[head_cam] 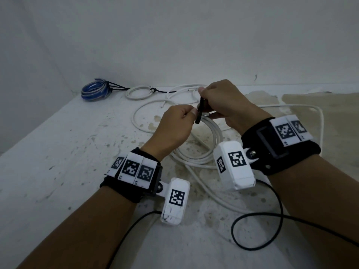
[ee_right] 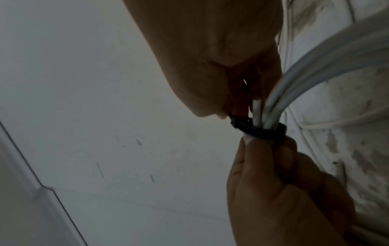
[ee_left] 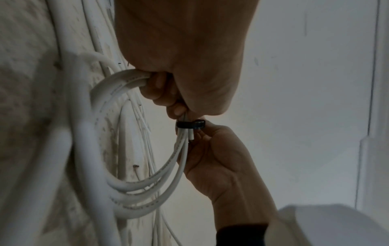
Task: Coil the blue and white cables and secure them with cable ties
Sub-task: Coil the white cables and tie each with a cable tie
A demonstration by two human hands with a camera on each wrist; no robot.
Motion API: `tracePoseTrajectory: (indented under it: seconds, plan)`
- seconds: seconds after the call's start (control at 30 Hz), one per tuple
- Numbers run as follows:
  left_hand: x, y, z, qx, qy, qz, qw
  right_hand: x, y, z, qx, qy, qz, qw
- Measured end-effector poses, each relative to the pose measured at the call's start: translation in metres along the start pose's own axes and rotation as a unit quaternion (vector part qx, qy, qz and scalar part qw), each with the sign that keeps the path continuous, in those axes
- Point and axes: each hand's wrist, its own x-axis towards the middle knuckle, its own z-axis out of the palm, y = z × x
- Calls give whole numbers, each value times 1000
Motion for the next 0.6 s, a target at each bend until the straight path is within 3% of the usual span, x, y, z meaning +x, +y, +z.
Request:
tracePoseTrajectory:
  seconds: [0.17,0.37,0.6]
  plan:
    - [3,-8,0,-65,7,-64,996,0,3,-4,-71,-91,-23,993]
    - [3,-4,2,-87,-26,-44,995,5,5,-1,-94,3,-83,992]
    - [3,-2,1,-92,-46,9,995,8,9,1,-90,43,-68,993]
